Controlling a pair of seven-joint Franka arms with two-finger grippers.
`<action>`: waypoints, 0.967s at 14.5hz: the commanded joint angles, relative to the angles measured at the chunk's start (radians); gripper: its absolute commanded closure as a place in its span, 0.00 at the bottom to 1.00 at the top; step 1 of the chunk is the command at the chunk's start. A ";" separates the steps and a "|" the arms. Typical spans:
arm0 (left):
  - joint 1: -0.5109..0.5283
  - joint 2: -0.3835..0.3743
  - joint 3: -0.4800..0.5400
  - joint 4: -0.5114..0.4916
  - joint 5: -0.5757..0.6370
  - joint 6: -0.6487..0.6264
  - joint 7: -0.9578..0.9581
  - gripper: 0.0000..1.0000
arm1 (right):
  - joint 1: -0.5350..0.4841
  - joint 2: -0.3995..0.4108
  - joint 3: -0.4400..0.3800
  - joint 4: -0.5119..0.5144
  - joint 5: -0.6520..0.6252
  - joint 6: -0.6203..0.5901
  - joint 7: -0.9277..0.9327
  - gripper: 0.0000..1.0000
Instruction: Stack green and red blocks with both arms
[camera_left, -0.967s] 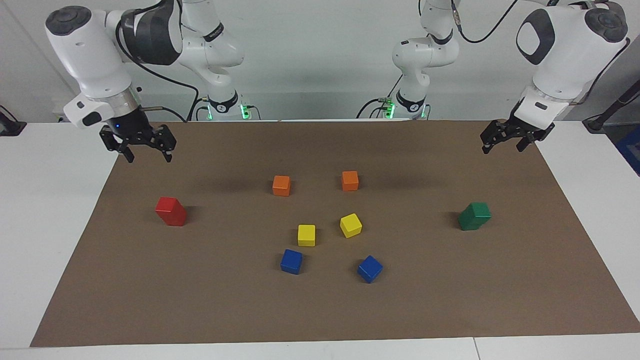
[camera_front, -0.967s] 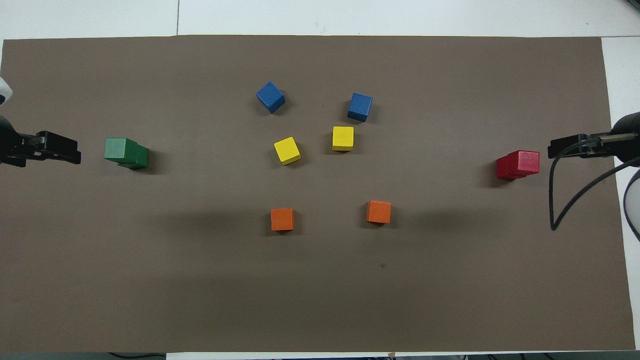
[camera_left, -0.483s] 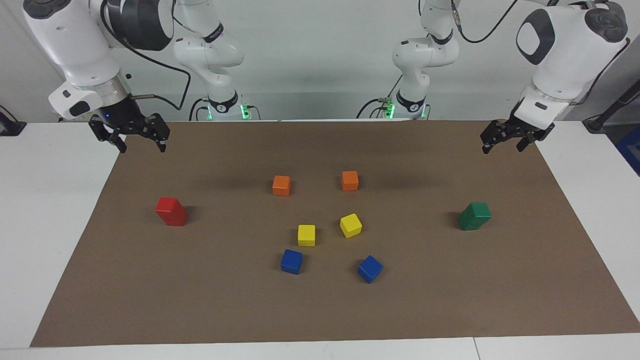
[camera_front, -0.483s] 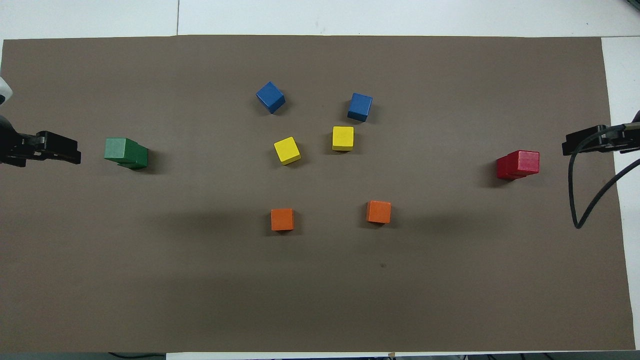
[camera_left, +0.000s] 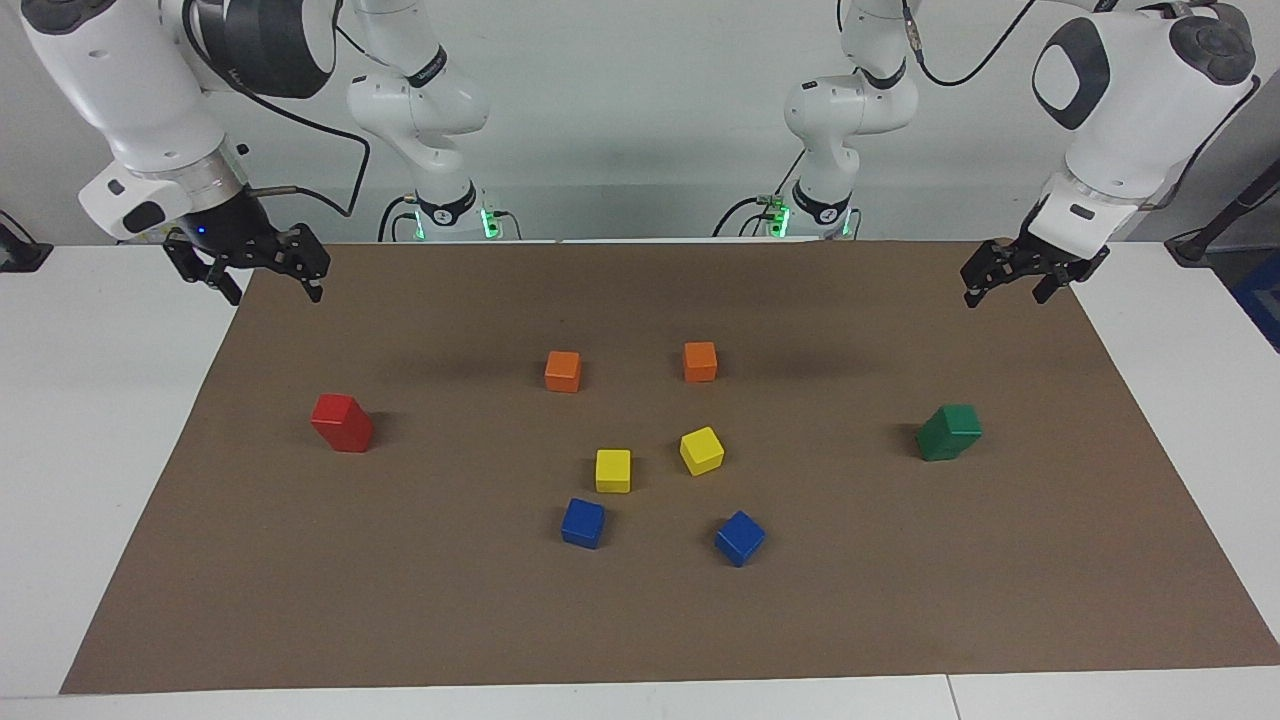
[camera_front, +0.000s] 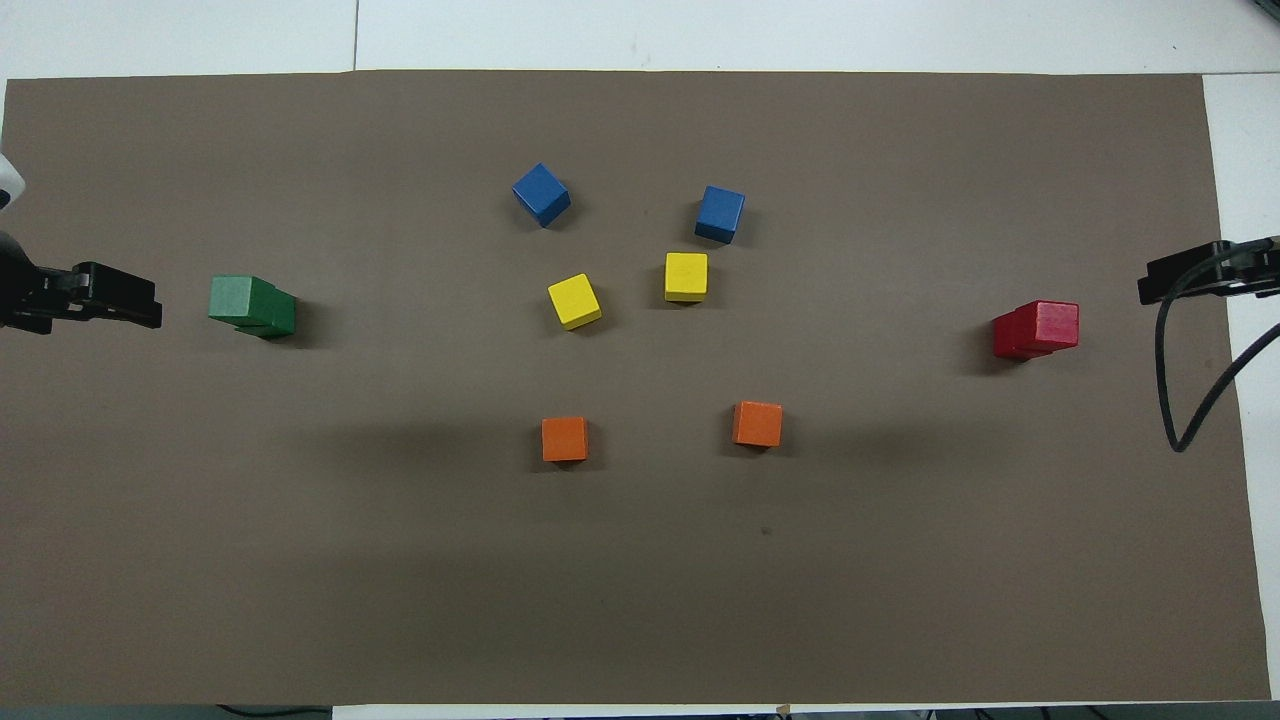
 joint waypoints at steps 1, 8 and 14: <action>0.004 -0.008 -0.003 -0.003 0.018 0.010 -0.012 0.00 | -0.007 0.023 -0.004 0.059 -0.007 -0.040 -0.037 0.00; 0.004 -0.010 -0.003 -0.003 0.018 0.010 -0.012 0.00 | -0.002 0.019 0.009 0.050 0.001 -0.058 -0.026 0.00; 0.004 -0.008 -0.003 -0.003 0.018 0.010 -0.012 0.00 | -0.014 0.005 0.009 0.019 0.009 -0.041 -0.014 0.00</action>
